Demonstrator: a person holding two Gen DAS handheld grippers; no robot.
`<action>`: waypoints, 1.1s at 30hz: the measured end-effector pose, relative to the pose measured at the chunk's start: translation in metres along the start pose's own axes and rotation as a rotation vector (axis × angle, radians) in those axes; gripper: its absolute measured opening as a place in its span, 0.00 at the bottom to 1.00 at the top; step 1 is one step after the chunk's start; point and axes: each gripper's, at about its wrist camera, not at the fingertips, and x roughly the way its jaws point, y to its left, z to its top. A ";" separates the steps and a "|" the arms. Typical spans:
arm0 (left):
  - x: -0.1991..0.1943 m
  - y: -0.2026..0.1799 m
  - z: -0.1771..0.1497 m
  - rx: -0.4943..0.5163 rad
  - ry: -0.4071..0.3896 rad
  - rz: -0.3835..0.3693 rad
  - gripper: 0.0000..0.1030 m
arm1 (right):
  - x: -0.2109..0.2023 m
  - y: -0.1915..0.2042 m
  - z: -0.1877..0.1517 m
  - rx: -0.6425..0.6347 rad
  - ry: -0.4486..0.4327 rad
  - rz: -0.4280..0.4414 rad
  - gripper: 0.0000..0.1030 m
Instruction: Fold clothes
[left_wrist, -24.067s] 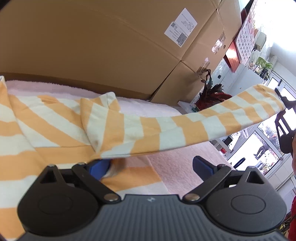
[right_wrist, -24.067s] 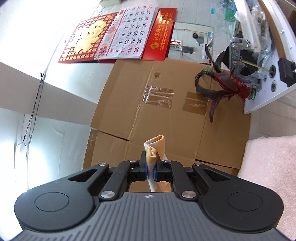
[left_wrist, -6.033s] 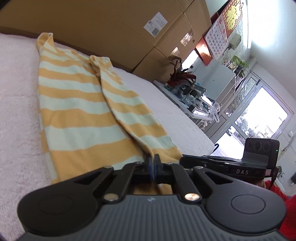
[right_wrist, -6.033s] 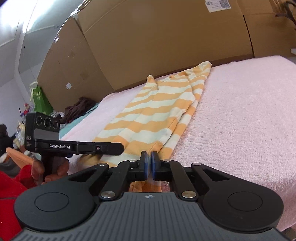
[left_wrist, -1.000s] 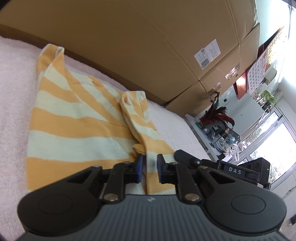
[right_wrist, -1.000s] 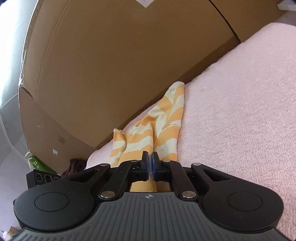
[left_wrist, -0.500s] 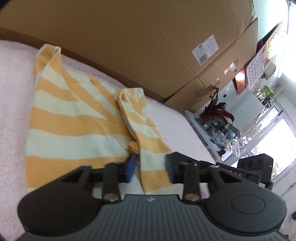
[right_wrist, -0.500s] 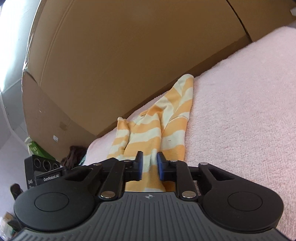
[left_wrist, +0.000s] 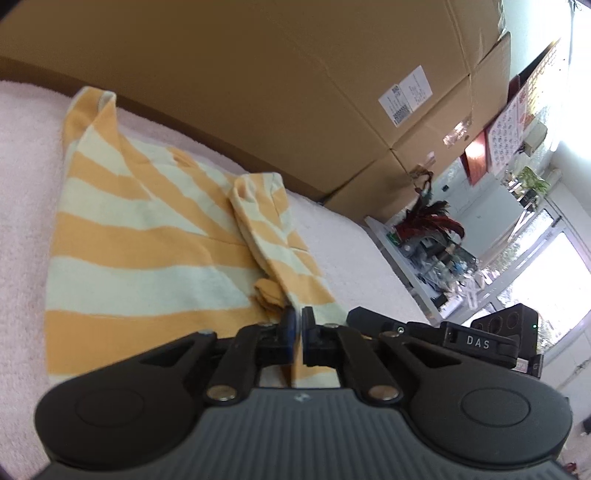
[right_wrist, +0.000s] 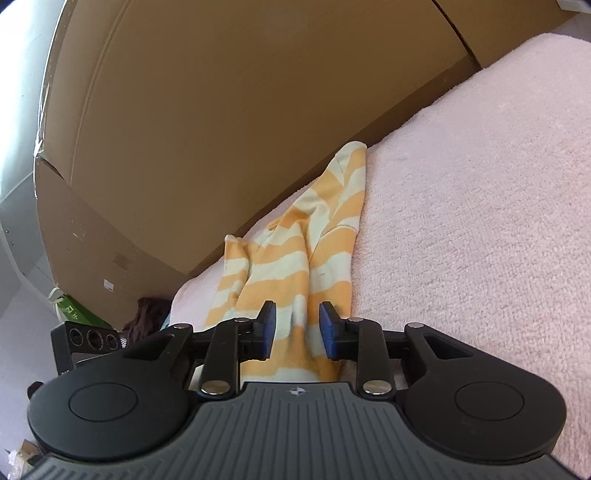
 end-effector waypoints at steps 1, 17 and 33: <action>0.001 -0.001 0.000 0.002 0.015 -0.014 0.32 | -0.004 0.000 -0.002 0.000 0.003 0.006 0.29; 0.005 -0.005 -0.004 0.056 -0.004 0.120 0.01 | -0.028 0.000 -0.015 0.008 -0.067 0.002 0.13; 0.003 -0.002 -0.003 0.039 -0.011 0.096 0.00 | -0.027 0.028 -0.032 -0.179 -0.030 -0.069 0.08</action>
